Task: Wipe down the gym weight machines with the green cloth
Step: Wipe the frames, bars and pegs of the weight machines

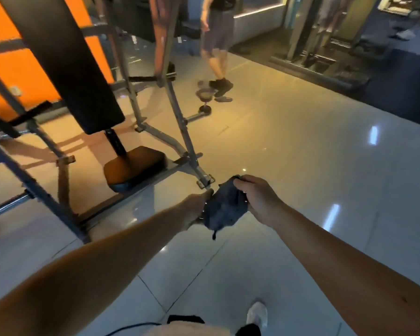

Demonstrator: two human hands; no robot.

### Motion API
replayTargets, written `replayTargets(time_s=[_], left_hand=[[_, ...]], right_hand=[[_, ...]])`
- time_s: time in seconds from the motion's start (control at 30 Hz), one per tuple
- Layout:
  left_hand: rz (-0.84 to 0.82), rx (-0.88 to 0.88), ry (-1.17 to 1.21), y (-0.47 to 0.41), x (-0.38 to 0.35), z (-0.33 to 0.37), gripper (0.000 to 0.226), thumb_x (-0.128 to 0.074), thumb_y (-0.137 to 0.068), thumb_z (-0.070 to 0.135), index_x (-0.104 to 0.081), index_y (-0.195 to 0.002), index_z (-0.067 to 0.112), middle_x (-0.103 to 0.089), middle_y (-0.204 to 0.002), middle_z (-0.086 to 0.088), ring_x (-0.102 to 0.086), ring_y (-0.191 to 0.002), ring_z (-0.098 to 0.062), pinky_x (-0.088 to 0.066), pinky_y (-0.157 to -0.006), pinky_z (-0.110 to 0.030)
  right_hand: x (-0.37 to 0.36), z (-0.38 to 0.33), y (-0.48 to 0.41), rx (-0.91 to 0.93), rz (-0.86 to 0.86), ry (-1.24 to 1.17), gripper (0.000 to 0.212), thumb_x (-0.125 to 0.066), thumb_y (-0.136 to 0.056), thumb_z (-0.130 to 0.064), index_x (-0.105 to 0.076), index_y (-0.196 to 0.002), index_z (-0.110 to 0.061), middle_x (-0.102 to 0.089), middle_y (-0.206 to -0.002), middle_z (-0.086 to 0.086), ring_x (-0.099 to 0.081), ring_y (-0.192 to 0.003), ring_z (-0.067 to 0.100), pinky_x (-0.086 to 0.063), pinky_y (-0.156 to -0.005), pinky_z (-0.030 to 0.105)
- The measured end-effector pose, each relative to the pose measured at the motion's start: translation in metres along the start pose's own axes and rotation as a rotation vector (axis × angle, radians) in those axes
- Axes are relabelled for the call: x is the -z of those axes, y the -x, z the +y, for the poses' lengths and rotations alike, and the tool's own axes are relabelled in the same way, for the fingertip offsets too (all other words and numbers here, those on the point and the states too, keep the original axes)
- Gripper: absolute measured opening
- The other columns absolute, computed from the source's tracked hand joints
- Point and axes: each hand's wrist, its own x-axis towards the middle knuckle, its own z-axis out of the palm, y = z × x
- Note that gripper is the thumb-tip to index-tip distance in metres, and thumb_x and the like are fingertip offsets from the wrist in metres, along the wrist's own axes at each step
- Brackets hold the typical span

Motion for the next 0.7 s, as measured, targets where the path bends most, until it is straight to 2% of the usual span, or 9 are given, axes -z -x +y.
replayTargets(time_s=[0.07,0.17,0.27,0.33,0.4,0.47,0.57,0.63,0.7], left_hand=[[0.117,-0.045,0.062,-0.006,-0.006,0.027,0.039,-0.054,-0.105,0.034,-0.064,-0.116,-0.001,-0.067,-0.111,-0.029,-0.066,-0.096,-0.034,-0.053,-0.082,-0.04],[0.277,-0.066,-0.116,-0.026,-0.007,0.061,0.031,-0.068,-0.097,0.035,-0.068,-0.111,0.007,-0.07,-0.109,-0.017,-0.067,-0.098,-0.028,-0.057,-0.087,-0.04],[0.293,-0.069,-0.106,-0.022,0.002,0.084,0.048,-0.08,-0.087,0.024,-0.058,-0.129,0.015,-0.065,-0.12,-0.01,-0.062,-0.107,-0.021,-0.054,-0.083,-0.03],[0.325,-0.108,-0.087,-0.028,0.015,0.091,0.065,-0.083,-0.082,0.009,-0.052,-0.139,0.015,-0.064,-0.122,-0.013,-0.063,-0.112,-0.025,-0.055,-0.093,-0.035],[0.377,-0.119,-0.128,-0.036,0.029,0.097,0.068,-0.084,-0.079,0.001,-0.054,-0.139,0.012,-0.066,-0.121,-0.013,-0.065,-0.111,-0.027,-0.056,-0.097,-0.037],[0.481,-0.123,-0.182,-0.047,0.054,0.101,0.062,-0.084,-0.079,0.004,-0.059,-0.134,0.014,-0.066,-0.119,-0.009,-0.065,-0.108,-0.024,-0.058,-0.092,-0.033],[0.587,-0.109,-0.338,-0.06,0.104,0.107,0.054,-0.088,-0.076,0.017,-0.062,-0.123,0.023,-0.063,-0.114,-0.001,-0.063,-0.102,-0.018,-0.059,-0.09,-0.035],[0.61,-0.078,-0.459,-0.066,0.136,0.114,0.05,-0.089,-0.075,0.024,-0.06,-0.115,0.027,-0.062,-0.107,0.002,-0.062,-0.095,-0.016,-0.061,-0.084,-0.034],[0.71,-0.053,-0.55,-0.071,0.165,0.12,0.046,-0.086,-0.078,0.028,-0.058,-0.114,0.027,-0.06,-0.105,0.003,-0.061,-0.094,-0.017,-0.06,-0.083,-0.034]], right_hand=[[0.017,-0.022,-0.031,0.018,-0.023,0.07,0.019,-0.063,-0.09,-0.029,-0.077,-0.087,-0.017,-0.075,-0.097,0.007,-0.068,-0.103,0.032,-0.051,-0.085,0.046],[0.037,-0.051,-0.08,0.106,-0.043,0.295,0.022,-0.06,-0.096,-0.029,-0.074,-0.088,-0.014,-0.071,-0.096,0.01,-0.065,-0.095,0.03,-0.049,-0.076,0.041],[0.04,-0.072,-0.127,0.144,-0.081,0.509,0.028,-0.06,-0.096,-0.022,-0.069,-0.074,-0.008,-0.066,-0.078,0.011,-0.064,-0.083,0.035,-0.051,-0.067,0.044],[0.031,-0.088,-0.156,0.159,-0.132,0.565,0.029,-0.058,-0.095,-0.012,-0.059,-0.067,-0.01,-0.058,-0.071,0.005,-0.058,-0.08,0.03,-0.047,-0.064,0.034],[0.016,-0.1,-0.181,0.173,-0.185,0.608,0.007,-0.058,-0.096,-0.012,-0.058,-0.09,-0.015,-0.056,-0.09,0.002,-0.056,-0.091,0.029,-0.054,-0.075,0.035],[-0.009,-0.109,-0.209,0.161,-0.239,0.69,0.019,-0.058,-0.094,-0.019,-0.065,-0.112,-0.018,-0.06,-0.112,0.005,-0.06,-0.105,0.032,-0.058,-0.089,0.047],[-0.053,-0.124,-0.249,0.188,-0.32,0.783,0.02,-0.055,-0.097,-0.02,-0.073,-0.096,-0.029,-0.062,-0.128,0.009,-0.057,-0.12,0.037,-0.057,-0.094,0.054],[-0.081,-0.144,-0.264,0.22,-0.444,0.743,0.02,-0.057,-0.102,-0.021,-0.074,-0.099,-0.032,-0.063,-0.125,0.003,-0.059,-0.119,0.029,-0.059,-0.092,0.047],[-0.107,-0.167,-0.272,0.242,-0.619,0.701,0.018,-0.062,-0.101,-0.02,-0.075,-0.113,-0.025,-0.067,-0.119,-0.002,-0.063,-0.112,0.019,-0.059,-0.077,0.026]])
